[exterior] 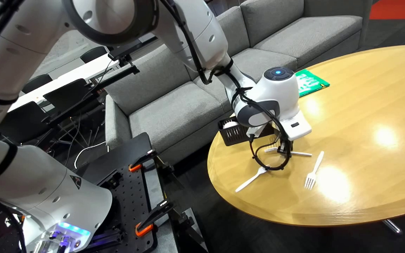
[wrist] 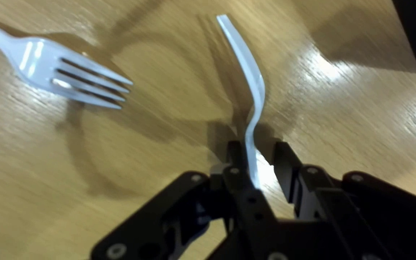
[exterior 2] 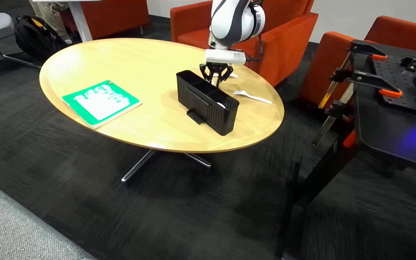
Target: Put a fork in the utensil holder
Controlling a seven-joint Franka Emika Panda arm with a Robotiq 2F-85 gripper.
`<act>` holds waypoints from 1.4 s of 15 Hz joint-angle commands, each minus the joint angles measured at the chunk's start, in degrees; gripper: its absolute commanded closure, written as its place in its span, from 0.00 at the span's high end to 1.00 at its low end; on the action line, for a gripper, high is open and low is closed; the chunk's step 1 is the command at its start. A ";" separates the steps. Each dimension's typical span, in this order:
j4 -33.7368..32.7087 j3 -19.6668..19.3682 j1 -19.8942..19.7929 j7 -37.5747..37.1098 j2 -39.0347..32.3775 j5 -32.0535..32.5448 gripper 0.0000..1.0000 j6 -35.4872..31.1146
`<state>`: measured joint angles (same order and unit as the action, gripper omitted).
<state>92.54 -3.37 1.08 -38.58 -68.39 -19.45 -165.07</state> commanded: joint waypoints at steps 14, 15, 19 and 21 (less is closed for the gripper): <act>17.76 -3.96 -0.90 -0.09 26.01 -0.12 0.01 8.41; 18.64 -3.50 -1.63 0.53 28.19 -0.08 0.01 10.77; 19.92 0.24 -6.15 8.62 35.49 -1.53 0.01 23.67; 19.36 2.23 -8.49 13.81 37.65 -3.91 0.01 30.56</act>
<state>109.50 -4.30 -3.71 -31.88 -36.00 -19.98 -142.11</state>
